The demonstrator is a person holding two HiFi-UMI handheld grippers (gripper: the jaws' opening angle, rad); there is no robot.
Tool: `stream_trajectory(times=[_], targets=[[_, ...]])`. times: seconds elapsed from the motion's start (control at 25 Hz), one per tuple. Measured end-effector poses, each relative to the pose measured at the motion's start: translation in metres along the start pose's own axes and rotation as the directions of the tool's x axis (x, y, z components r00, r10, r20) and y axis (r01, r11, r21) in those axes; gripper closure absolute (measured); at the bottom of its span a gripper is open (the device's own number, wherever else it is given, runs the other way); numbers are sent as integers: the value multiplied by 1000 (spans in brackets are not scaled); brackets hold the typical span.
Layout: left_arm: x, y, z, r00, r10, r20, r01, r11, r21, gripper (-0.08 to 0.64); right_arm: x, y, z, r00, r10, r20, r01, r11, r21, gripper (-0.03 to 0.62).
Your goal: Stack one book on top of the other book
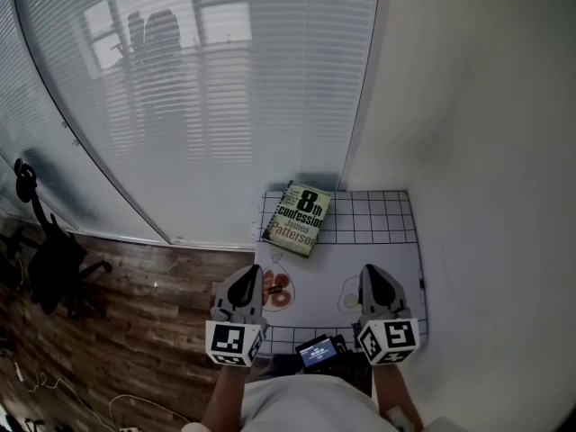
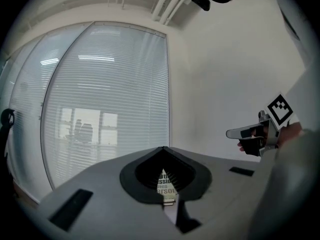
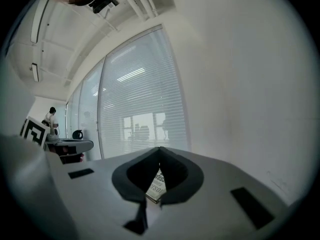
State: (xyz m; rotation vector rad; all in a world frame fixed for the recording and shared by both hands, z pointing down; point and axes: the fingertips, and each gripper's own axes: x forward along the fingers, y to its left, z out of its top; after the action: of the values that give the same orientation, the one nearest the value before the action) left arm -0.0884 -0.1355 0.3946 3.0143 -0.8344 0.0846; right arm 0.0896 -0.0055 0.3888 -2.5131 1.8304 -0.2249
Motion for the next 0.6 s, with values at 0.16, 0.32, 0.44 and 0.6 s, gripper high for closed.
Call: stream_trajectory(times=[0.16, 0.32, 0.44, 0.6], targets=[[0, -1, 5, 1000, -7, 6, 7, 1000, 18, 552, 2, -2, 1, 1000, 6, 0, -6, 1000, 19, 584], [6, -9, 9, 999, -40, 17, 40, 999, 17, 552, 1, -6, 0, 1000, 6, -7, -6, 1000, 28, 584], [6, -12, 9, 999, -49, 15, 48, 999, 16, 552, -1, -5, -2, 1000, 4, -11, -4, 1000, 17, 584], [9, -15, 9, 998, -57, 13, 56, 998, 12, 552, -1, -5, -4, 1000, 5, -18, -5, 1000, 18, 584]])
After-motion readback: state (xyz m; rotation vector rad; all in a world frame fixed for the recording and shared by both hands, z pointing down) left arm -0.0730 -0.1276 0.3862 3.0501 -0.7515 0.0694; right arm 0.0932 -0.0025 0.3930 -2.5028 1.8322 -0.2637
